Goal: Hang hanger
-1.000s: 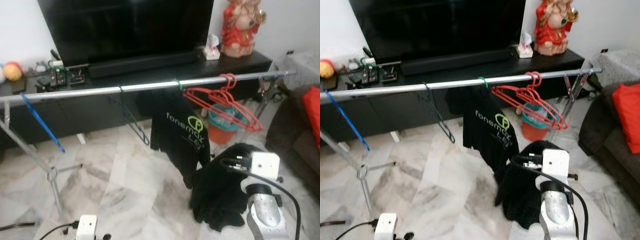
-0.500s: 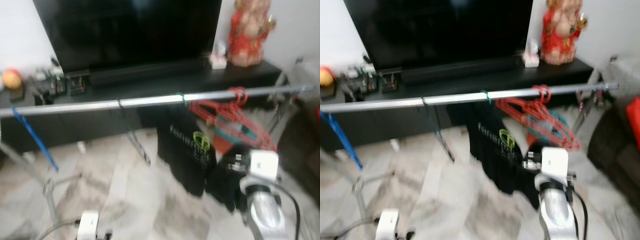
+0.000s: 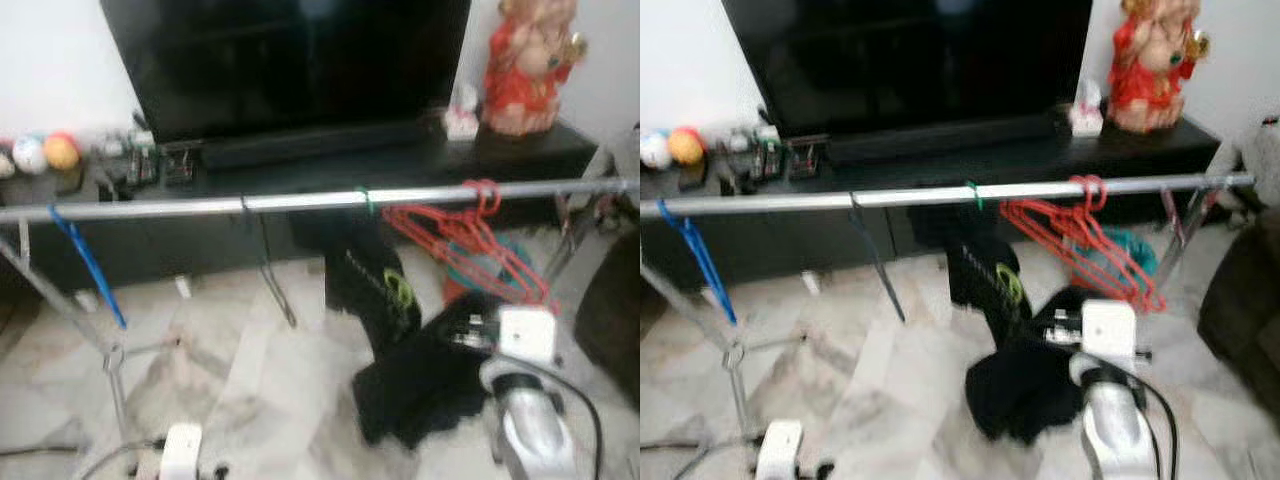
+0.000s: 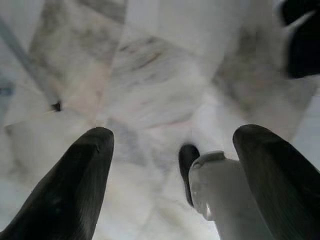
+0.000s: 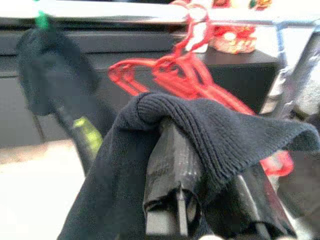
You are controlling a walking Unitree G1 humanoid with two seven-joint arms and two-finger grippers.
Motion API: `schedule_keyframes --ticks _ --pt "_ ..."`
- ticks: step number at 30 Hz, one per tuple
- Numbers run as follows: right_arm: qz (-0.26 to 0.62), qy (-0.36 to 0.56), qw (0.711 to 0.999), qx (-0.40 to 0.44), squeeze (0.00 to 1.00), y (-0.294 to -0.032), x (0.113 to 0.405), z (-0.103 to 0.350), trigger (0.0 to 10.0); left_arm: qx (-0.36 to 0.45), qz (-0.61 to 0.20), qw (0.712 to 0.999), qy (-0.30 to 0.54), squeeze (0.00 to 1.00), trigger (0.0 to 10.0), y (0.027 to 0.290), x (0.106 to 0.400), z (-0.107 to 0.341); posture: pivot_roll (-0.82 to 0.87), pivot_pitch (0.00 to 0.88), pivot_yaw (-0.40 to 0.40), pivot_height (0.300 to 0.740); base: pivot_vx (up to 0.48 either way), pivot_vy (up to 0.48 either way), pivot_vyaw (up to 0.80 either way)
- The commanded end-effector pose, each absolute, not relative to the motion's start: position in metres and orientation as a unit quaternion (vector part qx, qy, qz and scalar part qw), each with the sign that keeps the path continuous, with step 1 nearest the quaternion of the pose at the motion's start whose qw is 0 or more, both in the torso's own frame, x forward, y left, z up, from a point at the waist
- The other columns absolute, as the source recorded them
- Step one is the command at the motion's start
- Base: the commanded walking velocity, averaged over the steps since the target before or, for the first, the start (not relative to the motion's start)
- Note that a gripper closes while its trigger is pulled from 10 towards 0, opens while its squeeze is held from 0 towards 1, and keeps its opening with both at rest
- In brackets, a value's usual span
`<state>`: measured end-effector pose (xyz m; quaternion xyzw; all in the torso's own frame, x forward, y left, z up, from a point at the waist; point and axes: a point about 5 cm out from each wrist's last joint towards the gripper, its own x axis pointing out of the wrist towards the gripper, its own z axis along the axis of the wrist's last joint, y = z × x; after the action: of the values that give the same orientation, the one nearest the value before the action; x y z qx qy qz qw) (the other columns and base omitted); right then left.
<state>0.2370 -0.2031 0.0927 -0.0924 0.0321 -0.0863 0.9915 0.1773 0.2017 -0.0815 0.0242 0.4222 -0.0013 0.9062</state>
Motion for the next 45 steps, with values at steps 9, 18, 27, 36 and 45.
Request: schedule_keyframes --ticks 9,18,27,36,45 --pt "-0.073 0.006 0.994 -0.081 0.00 -0.195 0.242 0.102 10.0 0.041 -0.001 0.903 0.429 0.00 10.0 0.209 0.175 -0.082 -0.05 0.000 0.041 0.740 0.000 -0.352 0.00" --pt "-0.055 0.009 0.995 -0.088 0.00 -0.191 0.241 0.100 10.0 0.042 -0.003 0.901 0.431 0.00 10.0 0.210 0.173 -0.083 -0.06 0.000 0.044 0.740 0.000 -0.352 0.18" --pt "-0.044 0.008 0.996 -0.072 0.00 -0.189 0.241 0.099 10.0 0.034 0.009 0.902 0.430 0.00 10.0 0.210 0.171 -0.083 -0.06 0.000 0.044 0.740 0.000 -0.110 0.39" --pt "-0.034 0.029 0.996 -0.072 0.00 -0.188 0.241 0.090 10.0 0.047 0.034 0.916 0.398 0.00 10.0 0.213 0.174 -0.079 -0.06 0.000 0.042 0.740 0.000 0.000 0.00" --pt "-0.027 0.167 0.979 -0.112 0.00 -0.195 0.232 0.045 10.0 0.033 0.069 0.928 0.365 0.00 10.0 0.214 0.178 -0.075 -0.04 0.000 0.031 0.740 0.000 0.000 0.00"
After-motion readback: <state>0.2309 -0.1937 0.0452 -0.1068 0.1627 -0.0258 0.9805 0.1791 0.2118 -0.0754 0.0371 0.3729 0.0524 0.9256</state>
